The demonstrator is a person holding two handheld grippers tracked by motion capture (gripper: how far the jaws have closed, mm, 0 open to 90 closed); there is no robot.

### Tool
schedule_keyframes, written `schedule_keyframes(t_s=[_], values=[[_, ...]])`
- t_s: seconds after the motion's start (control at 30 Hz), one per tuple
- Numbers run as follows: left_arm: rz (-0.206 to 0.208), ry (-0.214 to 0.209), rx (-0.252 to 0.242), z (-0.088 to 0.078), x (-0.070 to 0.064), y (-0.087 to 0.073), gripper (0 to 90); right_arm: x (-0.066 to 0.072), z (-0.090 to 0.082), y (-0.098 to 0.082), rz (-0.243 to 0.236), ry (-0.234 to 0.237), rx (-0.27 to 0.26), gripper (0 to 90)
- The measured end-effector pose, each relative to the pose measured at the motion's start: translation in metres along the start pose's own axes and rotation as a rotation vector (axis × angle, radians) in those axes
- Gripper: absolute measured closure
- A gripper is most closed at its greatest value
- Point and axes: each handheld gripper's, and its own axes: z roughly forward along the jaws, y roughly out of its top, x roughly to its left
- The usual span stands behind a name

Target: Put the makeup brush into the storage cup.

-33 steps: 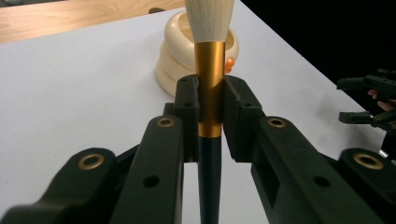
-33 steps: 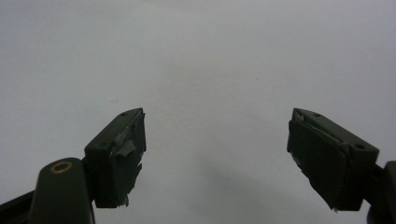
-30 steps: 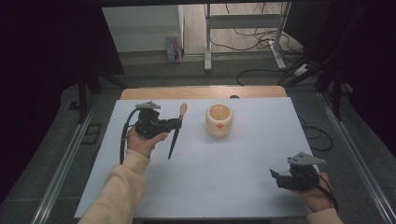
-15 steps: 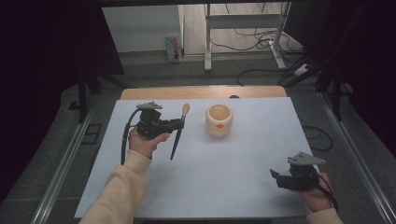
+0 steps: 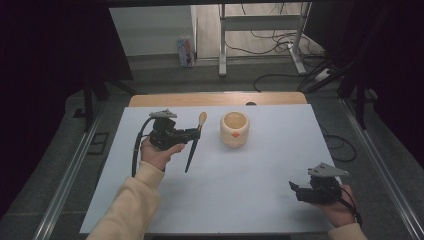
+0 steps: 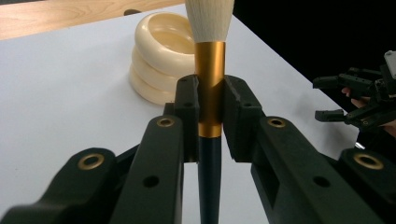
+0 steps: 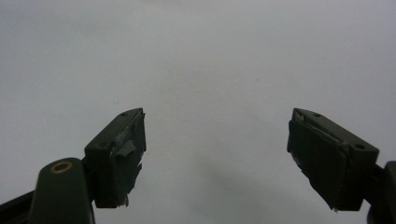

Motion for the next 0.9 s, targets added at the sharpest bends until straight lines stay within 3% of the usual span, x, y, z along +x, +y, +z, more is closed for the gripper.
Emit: schedule_keyframes(t_s=[0.57, 0.9], values=[[-0.004, -0.045, 0.001, 0.014, -0.007, -0.004, 77.3, 0.001, 0.0, 0.001, -0.003, 0.003, -0.007, 19.9], [0.011, -0.067, 0.009, 0.023, -0.015, -0.005, 77.3, 0.004, -0.003, 0.004, 0.002, 0.032, -0.04, 19.8]])
